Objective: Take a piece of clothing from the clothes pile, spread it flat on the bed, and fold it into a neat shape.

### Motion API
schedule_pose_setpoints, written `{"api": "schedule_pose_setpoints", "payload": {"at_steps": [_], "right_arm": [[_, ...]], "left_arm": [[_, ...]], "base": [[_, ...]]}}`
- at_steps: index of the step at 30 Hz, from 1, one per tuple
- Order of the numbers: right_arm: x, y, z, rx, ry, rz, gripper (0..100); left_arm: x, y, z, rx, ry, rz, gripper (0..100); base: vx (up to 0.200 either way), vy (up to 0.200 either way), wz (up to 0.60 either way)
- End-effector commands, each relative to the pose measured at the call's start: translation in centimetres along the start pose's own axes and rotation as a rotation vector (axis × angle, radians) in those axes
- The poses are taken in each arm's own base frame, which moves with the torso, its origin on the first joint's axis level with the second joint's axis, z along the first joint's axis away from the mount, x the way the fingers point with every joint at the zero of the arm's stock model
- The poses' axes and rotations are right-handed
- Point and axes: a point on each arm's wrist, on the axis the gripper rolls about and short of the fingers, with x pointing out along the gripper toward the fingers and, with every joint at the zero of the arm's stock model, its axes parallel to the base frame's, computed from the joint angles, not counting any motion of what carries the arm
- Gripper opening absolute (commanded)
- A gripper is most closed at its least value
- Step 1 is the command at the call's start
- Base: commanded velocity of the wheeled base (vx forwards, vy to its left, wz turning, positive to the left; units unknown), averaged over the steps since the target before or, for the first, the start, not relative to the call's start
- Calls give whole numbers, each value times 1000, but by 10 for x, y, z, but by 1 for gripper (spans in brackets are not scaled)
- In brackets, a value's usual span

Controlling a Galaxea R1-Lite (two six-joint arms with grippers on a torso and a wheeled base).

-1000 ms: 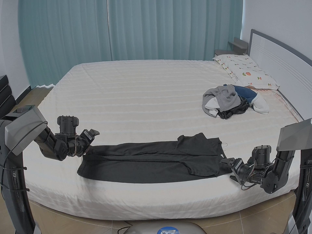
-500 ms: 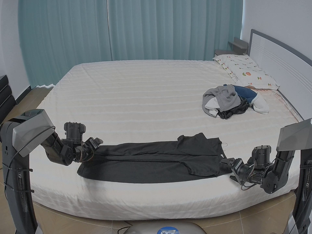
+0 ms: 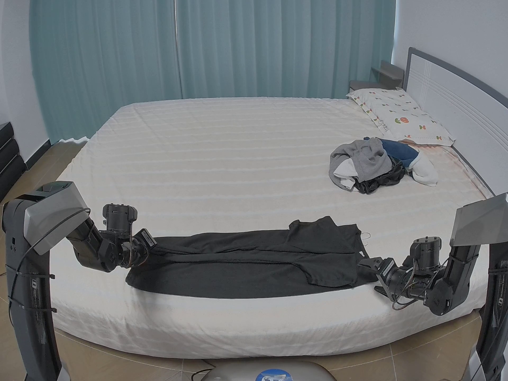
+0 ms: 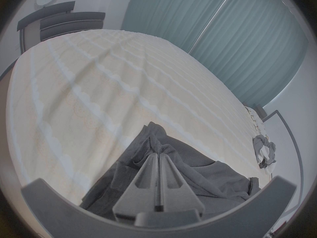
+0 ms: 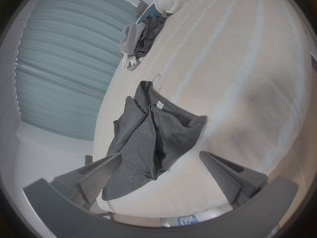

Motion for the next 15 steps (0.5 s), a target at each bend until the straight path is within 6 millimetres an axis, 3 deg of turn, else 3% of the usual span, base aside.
{"api": "schedule_pose_setpoints", "payload": {"at_steps": [1,15], "right_arm": [[0,0,0,-1,0,0,100],[0,1,0,0,-2,4,100]], "left_arm": [[-3,3,-1,-2,3,8,0],[-6,12,5,-34,-4,22,0]], "base": [[0,0,0],[0,0,0]]}}
